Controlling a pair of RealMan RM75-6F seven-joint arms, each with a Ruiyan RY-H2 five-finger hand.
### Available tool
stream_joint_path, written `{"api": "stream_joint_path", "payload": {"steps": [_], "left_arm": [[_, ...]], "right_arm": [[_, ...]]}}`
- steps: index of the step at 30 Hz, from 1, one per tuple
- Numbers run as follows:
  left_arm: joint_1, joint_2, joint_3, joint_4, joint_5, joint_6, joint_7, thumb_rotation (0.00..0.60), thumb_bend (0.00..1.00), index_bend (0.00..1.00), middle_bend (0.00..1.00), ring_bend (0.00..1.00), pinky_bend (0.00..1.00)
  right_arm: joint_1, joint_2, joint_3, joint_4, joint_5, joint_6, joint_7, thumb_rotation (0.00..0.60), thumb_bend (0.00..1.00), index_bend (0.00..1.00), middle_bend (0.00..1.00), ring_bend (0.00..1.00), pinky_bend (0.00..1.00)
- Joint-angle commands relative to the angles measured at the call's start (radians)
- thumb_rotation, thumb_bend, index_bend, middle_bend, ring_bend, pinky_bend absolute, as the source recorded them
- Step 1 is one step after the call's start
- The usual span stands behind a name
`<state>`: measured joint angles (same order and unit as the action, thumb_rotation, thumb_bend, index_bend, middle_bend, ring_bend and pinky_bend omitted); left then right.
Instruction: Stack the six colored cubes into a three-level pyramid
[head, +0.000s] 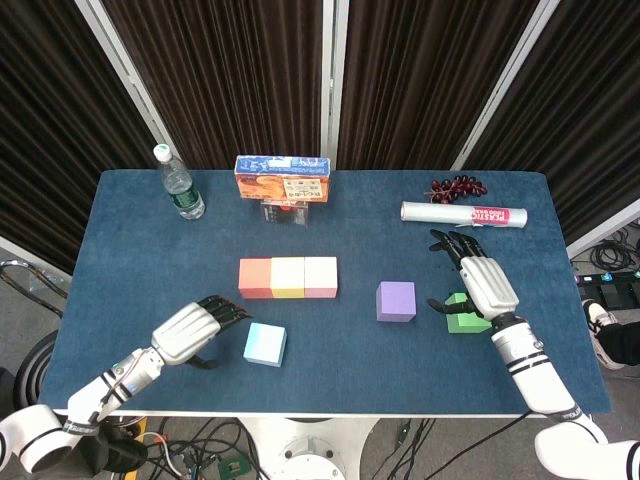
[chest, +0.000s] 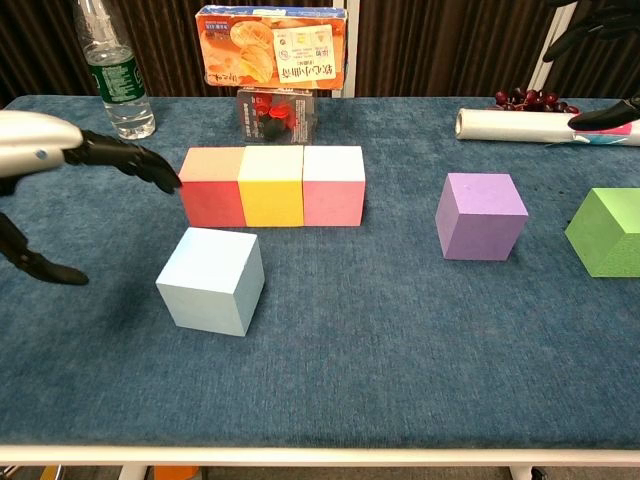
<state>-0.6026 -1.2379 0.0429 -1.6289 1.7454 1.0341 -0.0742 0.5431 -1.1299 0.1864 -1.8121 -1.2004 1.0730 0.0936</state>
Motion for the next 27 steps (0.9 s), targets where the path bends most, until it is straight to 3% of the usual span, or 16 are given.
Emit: {"api": "stream_joint_path", "payload": {"steps": [1,19,23,27], "left_arm": [[-0.016,-0.031,-0.010,-0.010,-0.024,-0.027,0.049,0.600,0.09,0.18,0.18,0.17,0.19],[-0.072,-0.193,-0.060,0.025,-0.188,-0.138,0.180,0.600,0.09,0.18,0.18,0.17,0.19],[-0.072,-0.227,-0.068,0.043,-0.208,-0.127,0.174,0.600,0.10,0.23,0.26,0.21,0.20],[-0.064,-0.260,-0.066,0.072,-0.203,-0.098,0.143,0.600,0.13,0.29,0.44,0.34,0.20]], "right_arm": [[-0.005,-0.001,0.000,0.004,-0.005,0.002,0.008,0.600,0.10,0.00,0.22,0.00,0.00],[-0.033,-0.008,-0.002,0.046,-0.026,-0.007,0.067,0.600,0.10,0.00,0.22,0.00,0.00],[-0.036,-0.013,-0.004,0.059,-0.034,-0.013,0.084,0.600,0.10,0.00,0.22,0.00,0.00],[-0.041,-0.012,-0.001,0.067,-0.040,-0.013,0.101,0.600,0.10,0.00,0.22,0.00,0.00]]}}
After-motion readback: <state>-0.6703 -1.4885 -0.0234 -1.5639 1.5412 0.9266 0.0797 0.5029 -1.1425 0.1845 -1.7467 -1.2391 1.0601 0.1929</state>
